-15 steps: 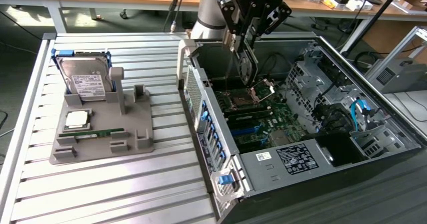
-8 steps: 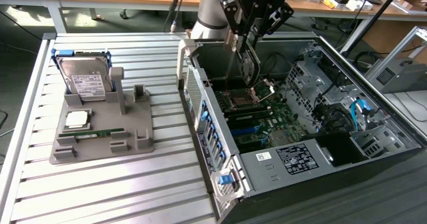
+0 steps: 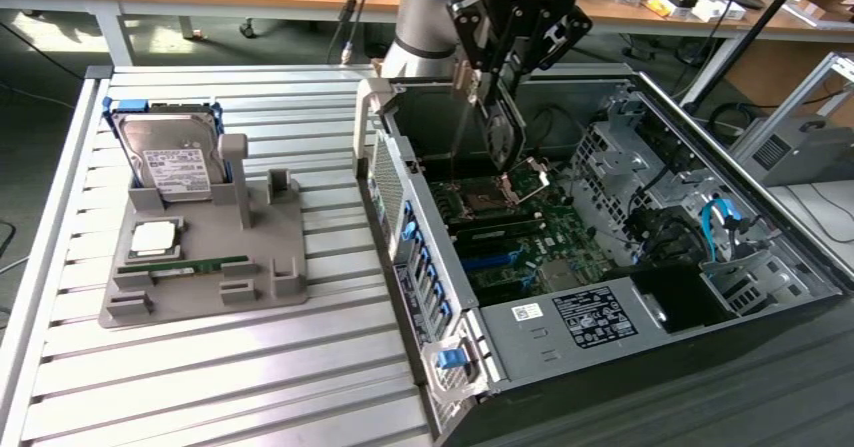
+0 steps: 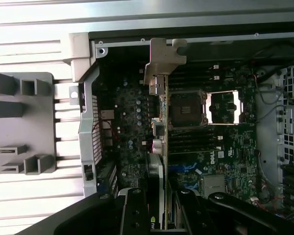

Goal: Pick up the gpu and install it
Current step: 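Pick up the gpu and move the gpu toward the slot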

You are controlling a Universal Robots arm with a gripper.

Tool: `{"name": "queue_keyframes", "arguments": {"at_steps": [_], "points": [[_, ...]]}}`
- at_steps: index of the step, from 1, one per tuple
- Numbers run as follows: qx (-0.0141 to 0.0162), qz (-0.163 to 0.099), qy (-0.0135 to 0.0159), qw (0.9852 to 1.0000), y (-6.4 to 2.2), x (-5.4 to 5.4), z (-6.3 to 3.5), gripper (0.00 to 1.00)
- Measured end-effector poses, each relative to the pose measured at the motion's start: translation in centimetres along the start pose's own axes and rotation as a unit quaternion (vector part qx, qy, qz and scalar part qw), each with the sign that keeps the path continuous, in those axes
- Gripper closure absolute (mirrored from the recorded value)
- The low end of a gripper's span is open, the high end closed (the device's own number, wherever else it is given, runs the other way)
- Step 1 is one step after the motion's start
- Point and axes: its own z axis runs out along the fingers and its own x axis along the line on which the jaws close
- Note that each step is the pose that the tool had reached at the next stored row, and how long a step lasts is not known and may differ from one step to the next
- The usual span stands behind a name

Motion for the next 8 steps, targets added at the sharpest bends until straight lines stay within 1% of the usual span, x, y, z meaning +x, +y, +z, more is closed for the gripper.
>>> {"name": "queue_keyframes", "arguments": {"at_steps": [8], "points": [[0.0000, 0.000, 0.0000, 1.0000, 0.03, -0.68, 0.12, 0.73]]}}
